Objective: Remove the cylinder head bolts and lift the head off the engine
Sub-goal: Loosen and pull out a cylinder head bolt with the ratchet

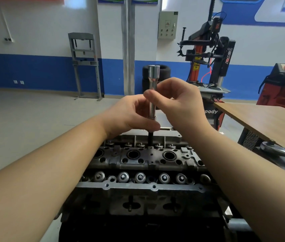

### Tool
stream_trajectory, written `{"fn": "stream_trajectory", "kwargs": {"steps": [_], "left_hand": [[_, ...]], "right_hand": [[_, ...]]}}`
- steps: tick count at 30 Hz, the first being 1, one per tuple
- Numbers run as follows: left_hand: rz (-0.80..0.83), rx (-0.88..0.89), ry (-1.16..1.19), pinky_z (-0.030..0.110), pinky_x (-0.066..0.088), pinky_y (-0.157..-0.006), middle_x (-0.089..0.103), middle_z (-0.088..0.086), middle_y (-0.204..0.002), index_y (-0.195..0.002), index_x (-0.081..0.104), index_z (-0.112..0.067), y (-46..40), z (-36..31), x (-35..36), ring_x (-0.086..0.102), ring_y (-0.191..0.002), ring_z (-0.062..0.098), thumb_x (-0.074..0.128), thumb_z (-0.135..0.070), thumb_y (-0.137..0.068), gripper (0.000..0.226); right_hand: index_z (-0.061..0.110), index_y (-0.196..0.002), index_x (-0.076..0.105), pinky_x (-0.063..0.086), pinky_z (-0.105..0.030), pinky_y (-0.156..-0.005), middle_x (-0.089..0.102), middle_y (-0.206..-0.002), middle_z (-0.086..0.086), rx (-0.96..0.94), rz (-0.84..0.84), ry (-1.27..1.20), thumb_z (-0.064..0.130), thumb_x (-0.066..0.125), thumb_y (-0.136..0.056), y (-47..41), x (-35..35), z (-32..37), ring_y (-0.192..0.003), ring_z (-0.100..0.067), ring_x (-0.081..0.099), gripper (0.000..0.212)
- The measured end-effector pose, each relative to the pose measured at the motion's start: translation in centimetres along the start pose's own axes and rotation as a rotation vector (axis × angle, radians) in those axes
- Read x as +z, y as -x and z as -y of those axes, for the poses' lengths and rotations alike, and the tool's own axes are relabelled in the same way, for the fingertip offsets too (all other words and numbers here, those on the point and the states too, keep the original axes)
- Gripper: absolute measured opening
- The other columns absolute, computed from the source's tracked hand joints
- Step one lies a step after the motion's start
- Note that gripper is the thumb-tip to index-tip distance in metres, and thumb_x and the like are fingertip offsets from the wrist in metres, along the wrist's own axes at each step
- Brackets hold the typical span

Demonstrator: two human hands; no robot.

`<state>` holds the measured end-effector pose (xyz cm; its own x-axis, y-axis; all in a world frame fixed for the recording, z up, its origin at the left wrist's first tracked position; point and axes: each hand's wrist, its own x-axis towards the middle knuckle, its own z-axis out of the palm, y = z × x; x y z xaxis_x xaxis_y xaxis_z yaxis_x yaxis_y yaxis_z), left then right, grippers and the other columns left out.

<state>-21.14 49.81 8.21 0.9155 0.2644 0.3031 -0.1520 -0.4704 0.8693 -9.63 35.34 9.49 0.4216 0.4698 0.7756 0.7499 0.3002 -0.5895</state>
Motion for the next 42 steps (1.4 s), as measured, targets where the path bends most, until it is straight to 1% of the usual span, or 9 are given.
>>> {"fn": "stream_trajectory", "kwargs": {"steps": [7,10,13,18,24,26,32,36,42], "left_hand": [[0.284,-0.091,0.224,0.052,0.055,-0.109,0.071,0.028,-0.128,-0.128,0.07,-0.002,0.6,0.3,-0.8,0.069,-0.123,0.044,0.072,0.006,-0.091,0.039],[0.229,-0.104,0.189,0.049,0.058,-0.105,0.075,0.026,-0.121,-0.124,0.071,0.002,0.6,0.5,-0.6,0.073,-0.117,0.041,0.072,0.01,-0.089,0.036],[0.139,-0.053,0.057,0.04,0.062,-0.096,0.079,0.018,-0.112,-0.111,0.079,-0.009,0.4,0.4,0.1,0.077,-0.109,0.034,0.082,0.0,-0.084,0.029],[0.183,-0.063,0.162,0.046,0.058,-0.103,0.075,0.022,-0.121,-0.12,0.074,-0.002,0.3,0.6,0.0,0.073,-0.116,0.037,0.079,0.003,-0.084,0.037],[0.173,-0.073,0.271,0.049,0.058,-0.103,0.072,0.028,-0.12,-0.127,0.066,0.01,0.4,0.6,-0.3,0.073,-0.113,0.039,0.075,0.01,-0.087,0.041],[0.112,-0.068,0.165,0.054,0.058,-0.105,0.07,0.03,-0.119,-0.126,0.066,0.008,0.2,0.5,-0.1,0.072,-0.111,0.041,0.079,0.011,-0.085,0.043],[0.138,-0.088,0.195,0.059,0.055,-0.107,0.065,0.032,-0.117,-0.127,0.065,0.007,0.4,0.2,0.4,0.066,-0.111,0.042,0.079,0.001,-0.083,0.046],[0.308,-0.106,0.367,0.058,0.052,-0.109,0.066,0.028,-0.124,-0.134,0.061,0.007,0.7,0.2,0.2,0.068,-0.118,0.04,0.059,0.007,-0.091,0.043],[0.182,-0.076,0.288,0.049,0.059,-0.102,0.074,0.024,-0.117,-0.126,0.07,0.004,0.6,0.4,0.0,0.073,-0.111,0.038,0.073,0.006,-0.086,0.041]], "right_hand": [[0.024,-0.091,0.073,0.057,-0.031,-0.069,0.07,-0.075,0.01,-0.052,0.054,0.027,0.029,0.07,-0.097,0.5,0.2,0.1,-0.072,-0.008,0.068,0.009],[0.019,-0.092,0.074,0.061,-0.041,-0.075,0.072,-0.079,0.0,0.016,0.088,-0.095,0.031,0.072,-0.096,0.5,0.5,0.1,-0.077,-0.018,0.07,0.012],[0.014,-0.09,0.07,0.053,-0.026,-0.062,0.067,-0.076,-0.006,0.018,0.048,-0.027,0.037,0.082,-0.086,0.5,0.7,-0.1,-0.068,-0.011,0.061,0.026],[0.015,-0.094,0.073,0.052,-0.02,-0.067,0.072,-0.078,-0.003,0.019,0.079,-0.09,0.027,0.071,-0.099,0.6,0.6,0.1,-0.073,-0.008,0.067,0.013],[0.035,-0.099,0.069,0.056,-0.034,-0.091,0.079,-0.1,0.002,0.064,0.147,-0.147,0.034,0.055,-0.107,0.6,0.8,0.6,-0.101,-0.015,0.073,0.015],[0.027,-0.101,0.068,0.057,-0.039,-0.087,0.075,-0.097,0.0,0.071,0.135,-0.131,0.038,0.063,-0.101,0.6,0.9,0.5,-0.096,-0.017,0.071,0.012],[0.017,-0.077,0.06,0.04,-0.014,-0.058,0.054,-0.065,0.008,0.028,-0.001,-0.009,0.035,0.084,-0.088,0.7,0.4,0.3,-0.059,0.0,0.048,0.032],[0.031,-0.072,0.05,0.034,-0.013,-0.056,0.049,-0.061,0.015,-0.044,0.05,0.092,0.032,0.071,-0.099,0.9,0.3,0.5,-0.058,-0.002,0.047,0.034],[0.023,-0.102,0.069,0.049,-0.027,-0.069,0.062,-0.074,0.015,-0.003,0.092,-0.049,0.033,0.058,-0.105,0.9,0.5,0.5,-0.074,-0.005,0.06,0.015]]}}
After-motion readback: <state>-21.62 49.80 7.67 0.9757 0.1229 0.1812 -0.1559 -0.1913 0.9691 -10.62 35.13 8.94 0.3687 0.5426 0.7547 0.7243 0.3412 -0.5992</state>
